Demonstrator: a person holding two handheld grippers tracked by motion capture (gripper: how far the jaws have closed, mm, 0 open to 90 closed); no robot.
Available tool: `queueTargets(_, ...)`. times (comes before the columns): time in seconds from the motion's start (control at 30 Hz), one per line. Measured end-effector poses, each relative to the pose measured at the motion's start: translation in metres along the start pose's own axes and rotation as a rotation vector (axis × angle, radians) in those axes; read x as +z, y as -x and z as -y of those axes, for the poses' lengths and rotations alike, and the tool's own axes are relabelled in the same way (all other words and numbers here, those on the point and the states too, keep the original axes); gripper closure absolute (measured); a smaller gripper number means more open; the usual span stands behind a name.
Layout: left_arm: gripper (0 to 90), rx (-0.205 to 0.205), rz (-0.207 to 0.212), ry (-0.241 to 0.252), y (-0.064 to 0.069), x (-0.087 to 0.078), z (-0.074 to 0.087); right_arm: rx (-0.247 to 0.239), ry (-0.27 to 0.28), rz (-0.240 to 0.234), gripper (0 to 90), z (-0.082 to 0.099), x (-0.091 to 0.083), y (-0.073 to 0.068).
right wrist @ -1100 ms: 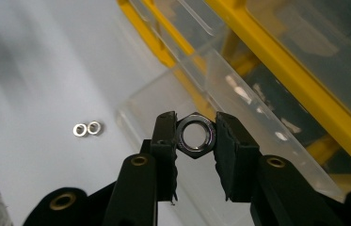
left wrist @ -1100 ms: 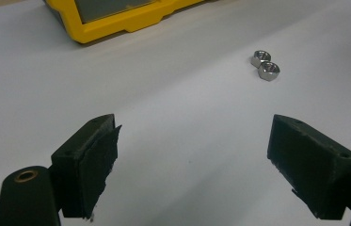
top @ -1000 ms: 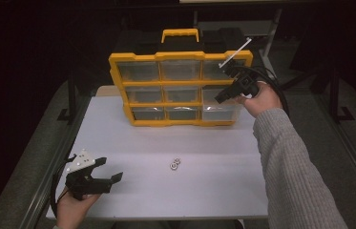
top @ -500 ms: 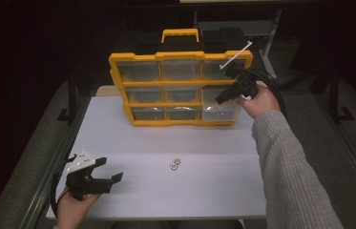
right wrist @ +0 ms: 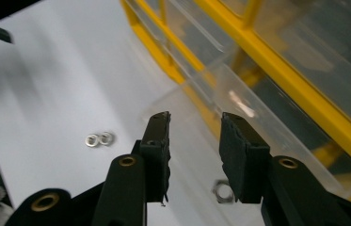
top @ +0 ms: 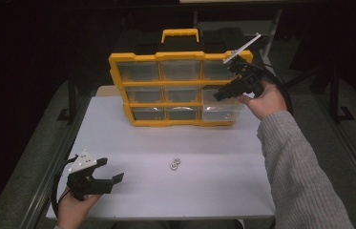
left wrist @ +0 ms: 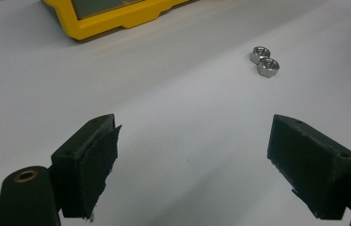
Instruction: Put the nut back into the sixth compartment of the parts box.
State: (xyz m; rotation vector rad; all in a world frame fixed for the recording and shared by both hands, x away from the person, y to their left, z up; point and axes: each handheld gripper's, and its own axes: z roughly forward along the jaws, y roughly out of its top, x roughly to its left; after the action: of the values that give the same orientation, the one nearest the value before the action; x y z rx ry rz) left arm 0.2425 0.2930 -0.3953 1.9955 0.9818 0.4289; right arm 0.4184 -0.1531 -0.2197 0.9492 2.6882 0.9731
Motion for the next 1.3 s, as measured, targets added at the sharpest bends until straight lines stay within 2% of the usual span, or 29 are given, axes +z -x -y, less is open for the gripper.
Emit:
queueTargets(0.27, 16.4, 0.003, -0.003, 0.0, 0.001, 0.0, 0.0, -0.08, 0.024, -0.046, 57.6, 0.003, -0.006, -0.032)
queueTargets(0.47, 16.3, 0.007, -0.002, -0.001, 0.001, 0.0, -0.001, -0.125, 0.032, -0.09, 56.7, 0.011, 0.002, -0.051)
queueTargets(0.87, 16.3, 0.007, -0.003, -0.004, 0.001, 0.0, -0.001, -0.169, 0.0, -0.162, 54.5, 0.033, 0.046, -0.072)
queueTargets(1.0, 16.4, 0.007, -0.003, -0.002, 0.001, 0.0, -0.001, -0.187, -0.013, -0.172, 53.9, 0.039, 0.062, -0.079)
queueTargets(1.23, 16.3, 0.012, -0.002, -0.003, 0.001, 0.0, -0.001, -0.184, -0.027, -0.195, 53.7, 0.049, 0.093, -0.088)
queueTargets(1.3, 16.3, 0.001, -0.002, -0.003, 0.001, 0.0, 0.0, -0.189, -0.03, -0.199, 53.8, 0.052, 0.104, -0.09)
